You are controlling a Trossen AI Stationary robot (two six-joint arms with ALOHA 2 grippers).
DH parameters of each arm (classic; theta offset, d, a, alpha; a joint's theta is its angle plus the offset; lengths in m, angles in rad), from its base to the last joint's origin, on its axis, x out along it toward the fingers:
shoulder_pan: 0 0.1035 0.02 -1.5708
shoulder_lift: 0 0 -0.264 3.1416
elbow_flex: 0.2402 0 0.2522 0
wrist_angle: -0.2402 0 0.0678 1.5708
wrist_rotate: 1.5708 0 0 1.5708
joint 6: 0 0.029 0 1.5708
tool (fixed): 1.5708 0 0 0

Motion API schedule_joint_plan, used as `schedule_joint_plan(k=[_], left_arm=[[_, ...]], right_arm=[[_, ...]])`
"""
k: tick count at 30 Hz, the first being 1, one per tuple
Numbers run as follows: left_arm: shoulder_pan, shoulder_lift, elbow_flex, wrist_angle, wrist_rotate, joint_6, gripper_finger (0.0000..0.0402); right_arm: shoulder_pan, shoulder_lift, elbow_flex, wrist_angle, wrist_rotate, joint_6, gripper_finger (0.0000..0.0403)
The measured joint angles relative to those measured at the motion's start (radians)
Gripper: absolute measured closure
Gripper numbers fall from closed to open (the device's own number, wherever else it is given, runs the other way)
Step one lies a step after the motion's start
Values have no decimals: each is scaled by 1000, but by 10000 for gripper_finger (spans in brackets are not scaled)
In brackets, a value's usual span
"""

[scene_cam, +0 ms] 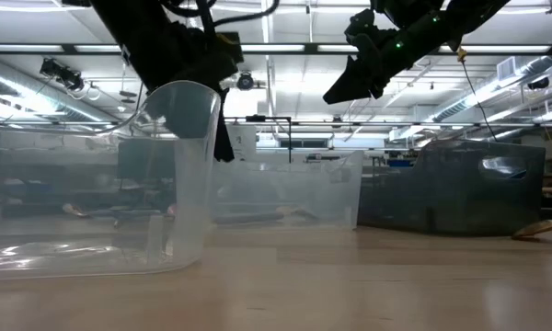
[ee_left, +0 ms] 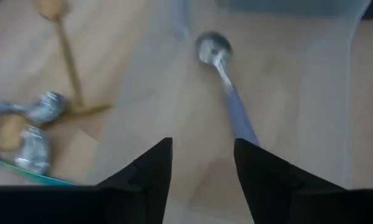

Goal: Sort silverware by color (type)
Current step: Put the blue spoon into the top transparent bin

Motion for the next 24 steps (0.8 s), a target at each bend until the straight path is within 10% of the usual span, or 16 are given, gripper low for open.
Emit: schedule_joint_plan(k=[24], left_arm=[[64,-164,-110,-196,-199,24,260]], right_arm=[[14,1,-22,-1,-7,27,296]])
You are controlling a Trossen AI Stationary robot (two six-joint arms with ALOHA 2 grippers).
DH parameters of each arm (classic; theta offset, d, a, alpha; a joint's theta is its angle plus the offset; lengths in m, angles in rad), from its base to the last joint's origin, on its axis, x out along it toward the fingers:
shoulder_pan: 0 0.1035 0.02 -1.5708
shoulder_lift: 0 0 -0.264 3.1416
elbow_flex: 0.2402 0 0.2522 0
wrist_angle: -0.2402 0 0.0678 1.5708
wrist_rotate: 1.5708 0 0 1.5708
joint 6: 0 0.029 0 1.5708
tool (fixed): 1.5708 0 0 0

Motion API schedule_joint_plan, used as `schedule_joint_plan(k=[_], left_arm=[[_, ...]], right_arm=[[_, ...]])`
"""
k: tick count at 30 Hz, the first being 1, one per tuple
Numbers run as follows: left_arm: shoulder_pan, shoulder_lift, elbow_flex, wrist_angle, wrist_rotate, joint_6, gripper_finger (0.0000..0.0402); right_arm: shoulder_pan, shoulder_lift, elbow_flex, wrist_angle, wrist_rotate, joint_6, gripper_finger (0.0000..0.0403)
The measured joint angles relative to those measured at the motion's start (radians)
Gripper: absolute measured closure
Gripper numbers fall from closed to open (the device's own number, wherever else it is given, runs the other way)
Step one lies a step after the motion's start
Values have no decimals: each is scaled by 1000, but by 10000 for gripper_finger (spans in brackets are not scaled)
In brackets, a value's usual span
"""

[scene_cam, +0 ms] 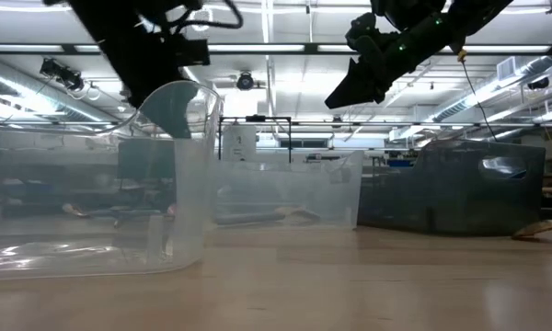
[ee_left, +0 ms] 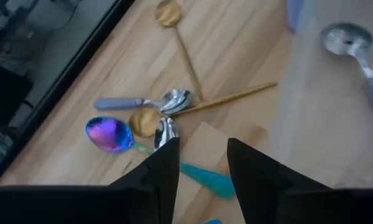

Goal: Sort silverware by color (type)
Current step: Put the blue spoon into the top transparent bin

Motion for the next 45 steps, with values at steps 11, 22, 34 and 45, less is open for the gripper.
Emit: schedule_joint_plan(k=[11,22,34,45], left_arm=[[59,-262,-233,140,10,-118,260],[308,-276,-335,154,317,-36,260],[511,-203,-336,221,583,251,260],[511,-50,-330,249,631,299,260]], right_arm=[[5,0,-1,29,0,3,296],[6,0,-1,34,0,2,296],[6,0,-1,46,-1,0,296],[6,0,-1,41,-1,-3,296]])
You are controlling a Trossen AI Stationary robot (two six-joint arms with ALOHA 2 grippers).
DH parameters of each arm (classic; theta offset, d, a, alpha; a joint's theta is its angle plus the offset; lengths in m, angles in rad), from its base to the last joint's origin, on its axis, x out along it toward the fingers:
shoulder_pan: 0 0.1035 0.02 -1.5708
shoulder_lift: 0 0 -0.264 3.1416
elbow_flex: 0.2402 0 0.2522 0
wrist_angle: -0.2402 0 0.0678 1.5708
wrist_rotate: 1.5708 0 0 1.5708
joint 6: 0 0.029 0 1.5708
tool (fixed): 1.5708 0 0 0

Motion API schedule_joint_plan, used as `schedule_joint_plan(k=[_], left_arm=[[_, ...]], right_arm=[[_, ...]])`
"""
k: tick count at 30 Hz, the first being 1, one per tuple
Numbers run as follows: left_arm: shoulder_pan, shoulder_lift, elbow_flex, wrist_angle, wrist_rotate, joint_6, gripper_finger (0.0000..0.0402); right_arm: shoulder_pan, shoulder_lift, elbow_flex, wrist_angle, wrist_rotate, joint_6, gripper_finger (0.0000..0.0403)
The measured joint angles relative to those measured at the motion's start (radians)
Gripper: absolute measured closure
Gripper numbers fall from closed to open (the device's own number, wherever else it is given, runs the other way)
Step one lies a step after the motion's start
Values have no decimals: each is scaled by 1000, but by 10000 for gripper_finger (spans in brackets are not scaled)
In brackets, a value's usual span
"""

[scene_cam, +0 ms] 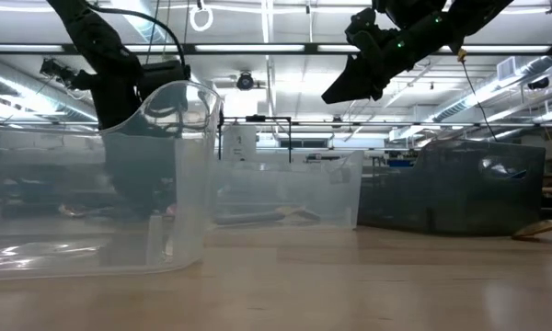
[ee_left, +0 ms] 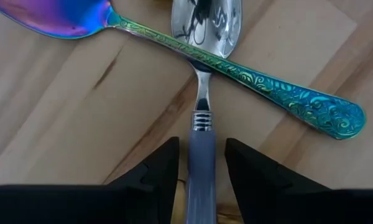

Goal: Sort silverware by color (type)
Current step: Put the blue spoon into the top transparent bin

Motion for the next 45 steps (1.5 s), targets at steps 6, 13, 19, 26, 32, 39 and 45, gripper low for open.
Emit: schedule_joint_plan(k=[6,13,19,26,32,39,45], left_arm=[[0,14,-1,-3,0,-3,260],[0,16,-2,-10,4,0,321],[0,17,-2,-12,1,-3,345],[-27,-72,-14,-41,-60,-21,345],[-27,-162,-10,-55,-79,-40,345],[-27,-220,-8,-41,-81,-45,345],[-28,-224,-8,-35,-14,-53,345]], right_arm=[[0,0,0,-1,0,-1,296],[0,0,0,-2,0,-1,296],[0,0,0,-2,0,-1,296],[0,0,0,-26,-10,-5,296],[1,0,0,-17,-11,-21,296],[1,0,0,-16,-16,-20,296],[1,0,0,-13,-17,-20,296]])
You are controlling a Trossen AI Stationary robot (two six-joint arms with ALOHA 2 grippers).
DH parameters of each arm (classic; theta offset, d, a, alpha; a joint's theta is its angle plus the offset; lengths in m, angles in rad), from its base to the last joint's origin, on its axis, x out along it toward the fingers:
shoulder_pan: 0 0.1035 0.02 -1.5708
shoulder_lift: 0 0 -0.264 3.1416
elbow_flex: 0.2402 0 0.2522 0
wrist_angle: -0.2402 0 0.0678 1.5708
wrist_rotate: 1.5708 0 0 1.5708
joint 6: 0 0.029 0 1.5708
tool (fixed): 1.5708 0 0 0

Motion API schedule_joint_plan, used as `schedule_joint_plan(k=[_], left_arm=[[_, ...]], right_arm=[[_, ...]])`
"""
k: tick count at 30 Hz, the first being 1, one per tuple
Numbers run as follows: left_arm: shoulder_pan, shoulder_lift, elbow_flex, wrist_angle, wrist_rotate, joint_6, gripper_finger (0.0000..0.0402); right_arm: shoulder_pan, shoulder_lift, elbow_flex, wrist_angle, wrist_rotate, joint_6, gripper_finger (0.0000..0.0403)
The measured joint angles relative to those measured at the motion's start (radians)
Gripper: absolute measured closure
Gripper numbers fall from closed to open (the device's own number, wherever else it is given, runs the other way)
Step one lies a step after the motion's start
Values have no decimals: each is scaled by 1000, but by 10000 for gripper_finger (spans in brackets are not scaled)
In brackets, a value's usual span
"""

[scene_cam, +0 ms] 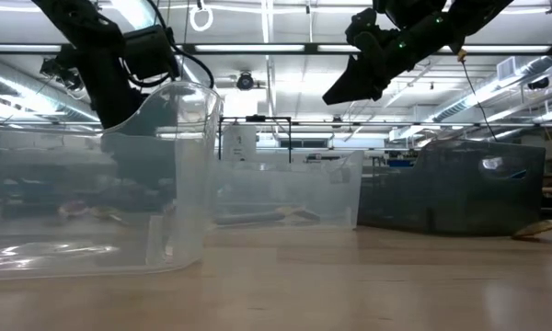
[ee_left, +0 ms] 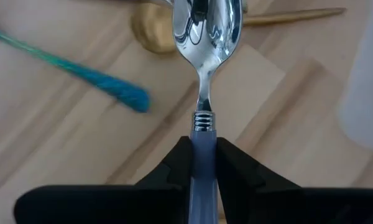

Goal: Sort silverware by color (type)
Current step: Put the blue spoon into the top transparent bin

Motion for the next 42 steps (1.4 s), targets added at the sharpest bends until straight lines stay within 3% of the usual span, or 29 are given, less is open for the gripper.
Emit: schedule_joint_plan(k=[17,28,42], left_arm=[[-34,0,2,47,23,-6,345],[-84,-17,3,275,26,85,345],[-205,-16,3,538,-64,130,345]], right_arm=[[0,0,0,6,0,8,296],[0,0,0,5,0,8,296],[0,0,0,6,0,8,296]])
